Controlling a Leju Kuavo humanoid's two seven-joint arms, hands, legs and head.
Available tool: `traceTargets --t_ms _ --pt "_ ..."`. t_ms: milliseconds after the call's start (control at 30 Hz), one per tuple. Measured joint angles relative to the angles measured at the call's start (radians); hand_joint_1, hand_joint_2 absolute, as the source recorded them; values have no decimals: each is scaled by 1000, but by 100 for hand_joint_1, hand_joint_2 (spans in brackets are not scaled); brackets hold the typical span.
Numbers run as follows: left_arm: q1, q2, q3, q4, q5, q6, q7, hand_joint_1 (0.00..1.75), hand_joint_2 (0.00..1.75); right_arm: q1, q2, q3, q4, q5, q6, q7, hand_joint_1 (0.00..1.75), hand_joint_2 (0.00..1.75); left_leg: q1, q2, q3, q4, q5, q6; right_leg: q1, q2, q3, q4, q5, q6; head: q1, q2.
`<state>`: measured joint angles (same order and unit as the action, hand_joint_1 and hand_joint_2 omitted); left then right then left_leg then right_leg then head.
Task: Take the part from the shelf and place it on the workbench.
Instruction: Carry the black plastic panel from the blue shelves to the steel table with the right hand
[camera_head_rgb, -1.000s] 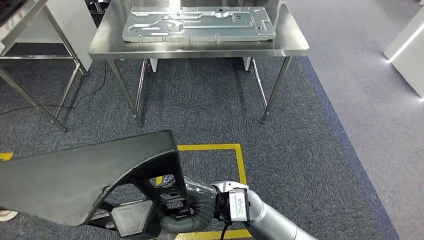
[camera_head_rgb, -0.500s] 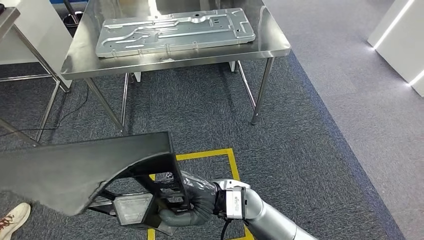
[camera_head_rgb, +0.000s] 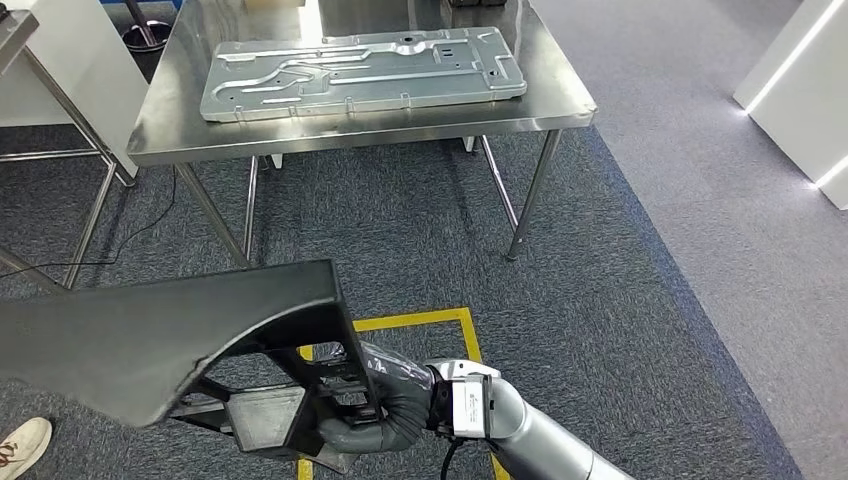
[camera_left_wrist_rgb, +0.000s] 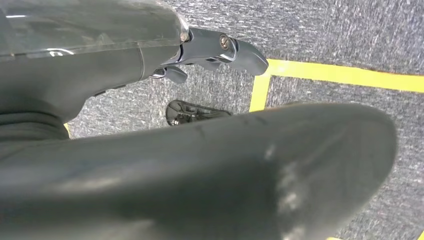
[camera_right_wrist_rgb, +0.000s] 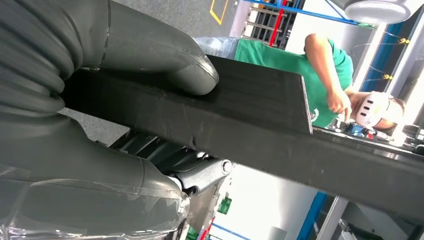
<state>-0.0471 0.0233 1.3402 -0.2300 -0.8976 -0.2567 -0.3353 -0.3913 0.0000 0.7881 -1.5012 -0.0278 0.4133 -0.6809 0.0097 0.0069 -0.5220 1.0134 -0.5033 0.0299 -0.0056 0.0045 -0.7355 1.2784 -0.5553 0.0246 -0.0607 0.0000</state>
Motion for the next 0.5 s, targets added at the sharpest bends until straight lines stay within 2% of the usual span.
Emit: traceTargets --t_ms 67,100,133,167,200,267,300,333,367,433,467,500 --pt "2 0 1 0 3 0 0 0 0 0 0 0 0 0 0 1 161 175 0 -1 23 -1 -18 -5 0 -2 35 -119 88 -3 0 0" --pt "1 0 1 0 4 1 0 0 0 0 0 0 1 0 1 2 161 175 0 -1 33 -2 -27 -9 2 -3 54 -178 121 -7 -1 0" --pt "-1 -1 1 0 6 1 1 0 0 -1 0 0 1 0 1 3 161 175 0 -2 39 -5 -34 -14 6 -5 67 -218 140 -13 -1 0" --pt "-2 -1 2 0 7 2 2 0 0 -1 1 0 2 0 2 5 161 175 0 -2 45 -8 -38 -21 9 -5 72 -237 146 -21 0 0" --pt "-4 -1 2 0 7 4 2 0 0 -2 3 0 2 0 2 7 161 175 -1 -1 51 -10 -38 -28 11 -5 74 -240 138 -29 -1 0" --pt "-6 -1 2 0 8 6 3 0 0 -3 9 0 2 -1 4 12 161 175 -1 0 60 2 -36 -40 8 -3 93 -249 138 -43 0 0" --pt "-7 -1 2 0 8 8 4 0 0 -5 12 0 2 -1 5 13 161 175 -1 -1 49 31 -35 -44 6 -2 106 -254 133 -49 0 0" --pt "-9 -2 2 0 9 9 4 0 0 -6 16 0 2 -2 6 15 161 175 0 -2 25 79 -39 -47 4 -2 119 -258 129 -53 -1 0" --pt "-10 -2 2 0 9 11 4 0 0 -8 19 0 2 -2 7 16 161 175 1 -2 -14 142 -53 -50 3 -3 129 -261 122 -57 -1 0" --pt "-7 -2 3 0 10 14 6 0 0 -9 23 0 3 -2 8 17 161 175 1 -2 -99 250 -106 -54 4 -1 146 -261 106 -61 -2 0" --pt "-5 -2 4 0 10 15 8 0 0 -9 24 0 3 -2 8 17 161 175 1 -2 -129 272 -127 -54 5 0 156 -261 98 -61 -2 0" --pt "-3 -2 5 0 10 15 8 0 0 -9 25 0 4 -3 9 17 161 175 1 -2 -142 261 -127 -53 6 2 167 -261 89 -61 -2 0"
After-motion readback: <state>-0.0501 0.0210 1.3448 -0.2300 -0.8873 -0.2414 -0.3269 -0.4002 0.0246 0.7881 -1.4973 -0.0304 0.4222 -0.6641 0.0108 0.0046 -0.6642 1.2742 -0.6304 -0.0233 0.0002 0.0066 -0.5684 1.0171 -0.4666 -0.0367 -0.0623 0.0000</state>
